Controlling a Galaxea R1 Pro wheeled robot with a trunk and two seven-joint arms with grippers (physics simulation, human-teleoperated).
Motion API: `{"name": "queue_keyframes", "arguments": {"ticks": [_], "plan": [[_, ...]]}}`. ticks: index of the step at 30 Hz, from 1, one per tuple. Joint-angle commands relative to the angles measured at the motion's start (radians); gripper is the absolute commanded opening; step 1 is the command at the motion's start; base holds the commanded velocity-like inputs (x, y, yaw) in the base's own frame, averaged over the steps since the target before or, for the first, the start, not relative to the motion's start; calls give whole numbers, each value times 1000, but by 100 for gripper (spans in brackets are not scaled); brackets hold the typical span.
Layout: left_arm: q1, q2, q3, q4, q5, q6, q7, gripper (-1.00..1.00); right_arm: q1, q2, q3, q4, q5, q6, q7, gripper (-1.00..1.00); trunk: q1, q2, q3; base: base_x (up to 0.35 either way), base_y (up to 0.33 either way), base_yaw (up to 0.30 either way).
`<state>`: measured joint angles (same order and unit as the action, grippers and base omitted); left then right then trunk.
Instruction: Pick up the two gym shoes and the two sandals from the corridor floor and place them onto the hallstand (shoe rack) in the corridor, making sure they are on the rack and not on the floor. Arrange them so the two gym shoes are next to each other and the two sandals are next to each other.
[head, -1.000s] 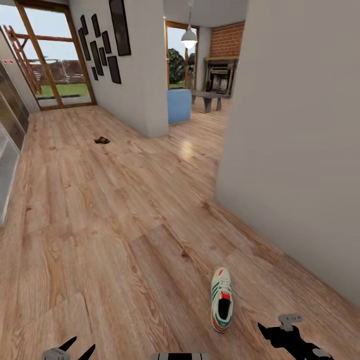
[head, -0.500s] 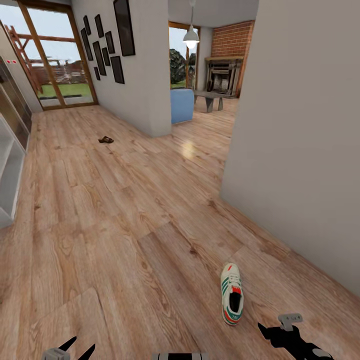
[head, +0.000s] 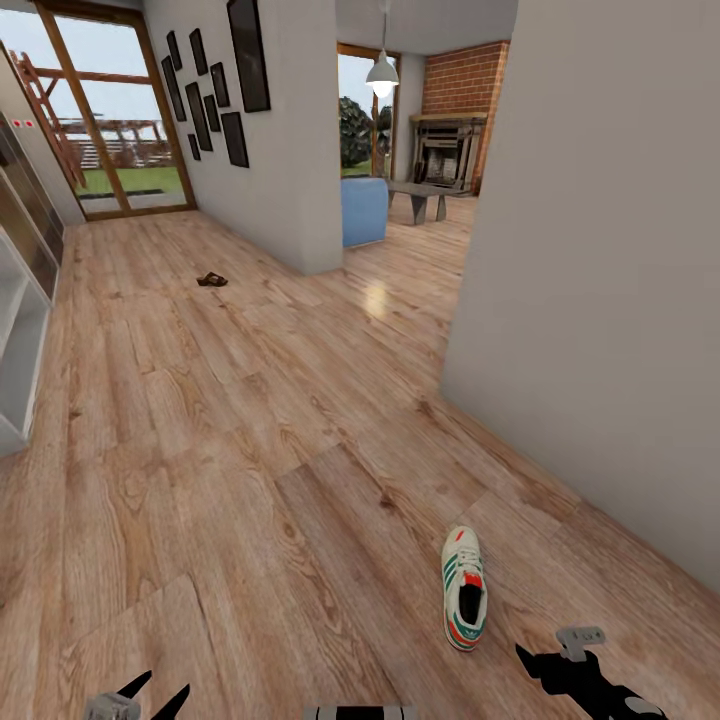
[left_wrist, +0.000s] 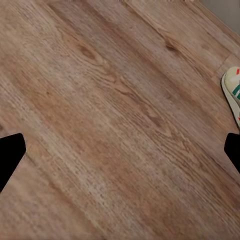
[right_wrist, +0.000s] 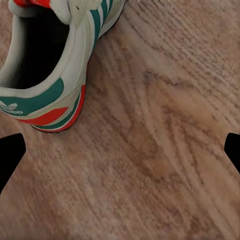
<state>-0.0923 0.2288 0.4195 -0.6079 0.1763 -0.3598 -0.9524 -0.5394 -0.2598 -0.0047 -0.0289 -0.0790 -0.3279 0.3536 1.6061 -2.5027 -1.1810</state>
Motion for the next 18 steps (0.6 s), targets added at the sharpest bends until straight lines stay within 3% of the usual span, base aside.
{"name": "queue_keyframes", "arguments": {"ticks": [1,5,11,18], "plan": [[-4,-1,0,-2,2,0,19,100,-1,1,0,-3,-8,-2,6,100,0,0,-1,0,0,0],[-9,-2,-6,-7,0,6,86,100,-1,2,0,-41,-8,-2,-5,100,0,0,-1,0,0,0],[-30,-6,-11,-19,2,13,188,100,-1,7,0,-187,-8,6,-73,100,0,0,-1,0,0,0],[-106,-6,-13,-44,4,72,230,100,-1,42,2,-336,-7,57,-168,100,0,0,-1,0,0,0]]}}
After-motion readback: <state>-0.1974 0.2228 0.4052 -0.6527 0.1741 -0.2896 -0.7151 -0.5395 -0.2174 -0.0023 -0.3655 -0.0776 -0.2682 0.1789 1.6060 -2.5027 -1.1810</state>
